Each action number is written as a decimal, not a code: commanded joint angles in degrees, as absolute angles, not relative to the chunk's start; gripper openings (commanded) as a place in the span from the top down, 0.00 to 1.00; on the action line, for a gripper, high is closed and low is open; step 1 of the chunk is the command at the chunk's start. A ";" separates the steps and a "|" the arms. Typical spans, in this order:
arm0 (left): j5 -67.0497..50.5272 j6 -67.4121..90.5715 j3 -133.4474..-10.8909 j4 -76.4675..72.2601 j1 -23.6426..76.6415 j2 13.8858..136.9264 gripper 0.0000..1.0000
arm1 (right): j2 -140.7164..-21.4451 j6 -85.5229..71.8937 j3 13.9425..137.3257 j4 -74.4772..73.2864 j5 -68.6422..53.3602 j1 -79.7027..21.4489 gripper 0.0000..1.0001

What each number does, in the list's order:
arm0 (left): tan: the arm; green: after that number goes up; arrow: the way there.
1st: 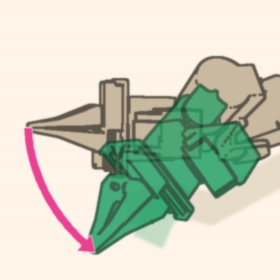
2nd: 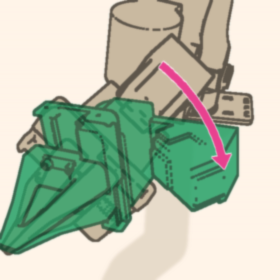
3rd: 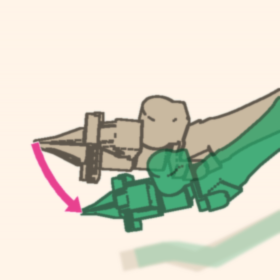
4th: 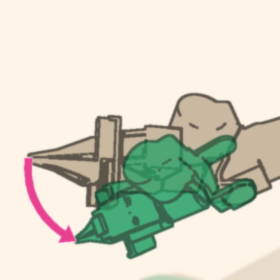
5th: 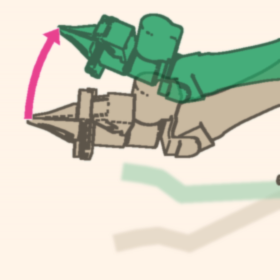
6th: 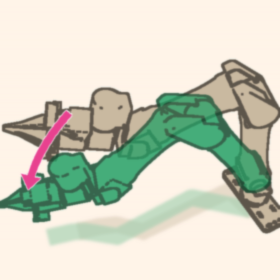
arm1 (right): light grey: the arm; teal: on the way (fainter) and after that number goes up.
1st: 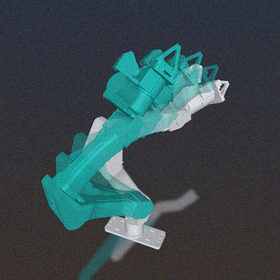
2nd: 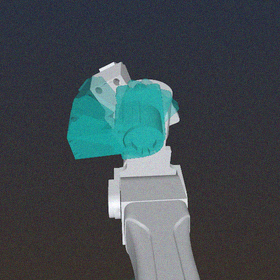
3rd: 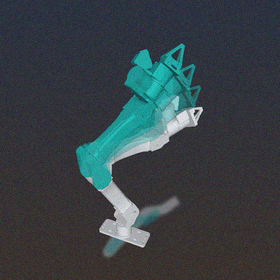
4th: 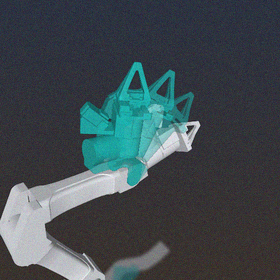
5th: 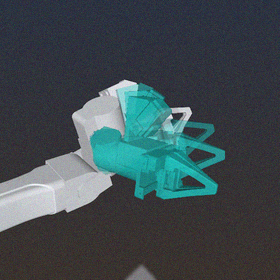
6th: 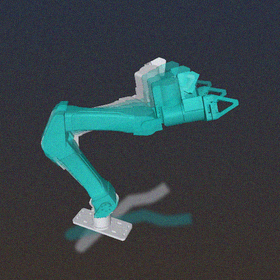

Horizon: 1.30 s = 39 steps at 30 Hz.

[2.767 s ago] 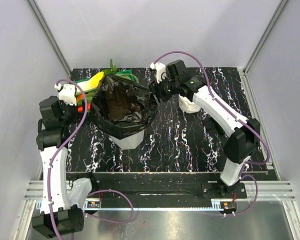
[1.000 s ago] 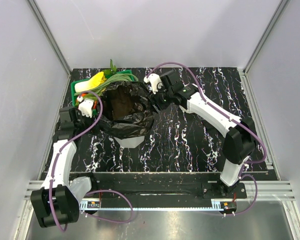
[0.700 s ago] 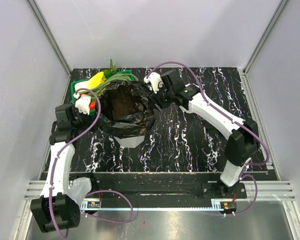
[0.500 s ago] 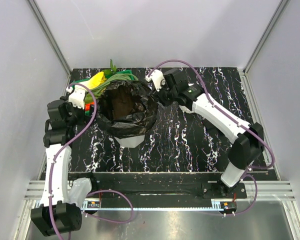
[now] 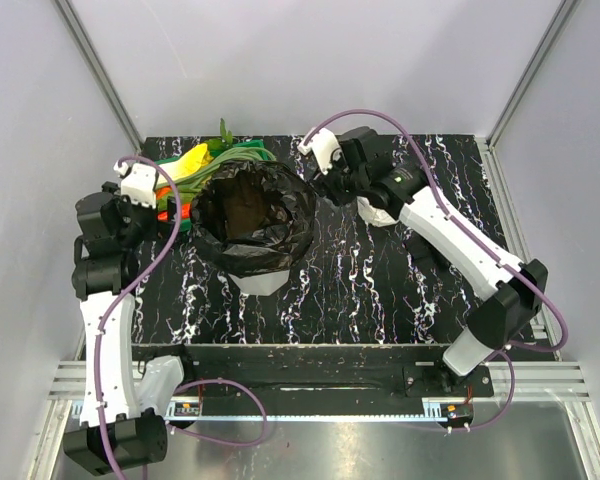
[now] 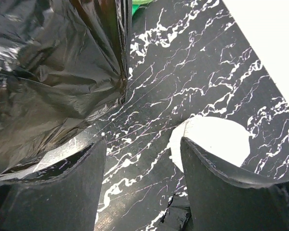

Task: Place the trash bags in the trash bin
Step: Place the trash bag in the trash bin, then reset both arms

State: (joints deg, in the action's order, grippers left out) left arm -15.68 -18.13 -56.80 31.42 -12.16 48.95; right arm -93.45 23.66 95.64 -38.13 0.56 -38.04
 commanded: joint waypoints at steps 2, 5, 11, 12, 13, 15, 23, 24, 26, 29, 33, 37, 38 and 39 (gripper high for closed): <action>-17.05 -15.03 -64.50 30.15 -12.66 49.22 0.01 | -90.09 23.91 100.54 -40.16 0.44 -38.41 0.31; -17.67 -13.71 -67.49 30.23 -12.74 51.32 0.01 | -89.83 23.64 100.99 -40.78 0.35 -38.41 0.31; -18.63 -11.69 -70.66 28.39 -13.09 54.05 0.01 | -87.81 23.20 99.23 -39.99 1.67 -38.23 0.30; -18.63 -11.43 -71.19 28.13 -13.27 54.49 0.01 | -87.45 23.03 98.97 -39.56 2.02 -38.23 0.30; -18.98 -11.25 -71.71 27.95 -13.36 55.01 0.01 | -87.28 22.94 98.88 -39.46 2.28 -38.23 0.29; -19.42 -10.73 -73.21 27.60 -13.80 56.24 0.01 | -87.10 22.59 99.31 -39.38 2.55 -38.06 0.28; -22.76 -8.09 -80.06 25.93 -16.26 61.34 0.01 | -85.17 17.06 99.41 -36.13 2.02 -31.56 0.20; -23.29 -7.56 -80.76 25.41 -16.43 61.96 0.01 | -84.56 15.92 98.71 -34.82 1.85 -30.42 0.20; -23.73 -6.33 -81.82 24.35 -16.52 62.66 0.01 | -83.06 12.85 97.39 -32.88 2.28 -27.87 0.16; -24.26 -4.58 -83.23 22.16 -16.70 63.63 0.01 | -81.66 8.89 96.42 -31.29 2.29 -24.01 0.11; -23.56 -2.99 -85.16 20.39 -16.70 65.39 0.01 | -79.11 5.11 94.31 -29.01 3.69 -19.00 0.00; -22.50 -2.64 -87.44 19.95 -17.22 67.32 0.01 | -76.47 2.55 91.76 -27.25 5.00 -14.51 0.00; -22.50 -2.29 -87.97 20.04 -17.31 67.67 0.01 | -75.94 2.03 91.50 -27.16 5.71 -13.63 0.00; -22.76 -2.02 -88.33 20.04 -17.58 68.02 0.01 | -75.42 1.67 91.15 -26.90 6.58 -12.40 0.00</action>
State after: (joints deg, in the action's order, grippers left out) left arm -22.31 -3.95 -84.71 24.16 -16.67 66.96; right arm -78.63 5.72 92.38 -31.11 3.16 -15.35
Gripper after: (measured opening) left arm 0.988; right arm 0.994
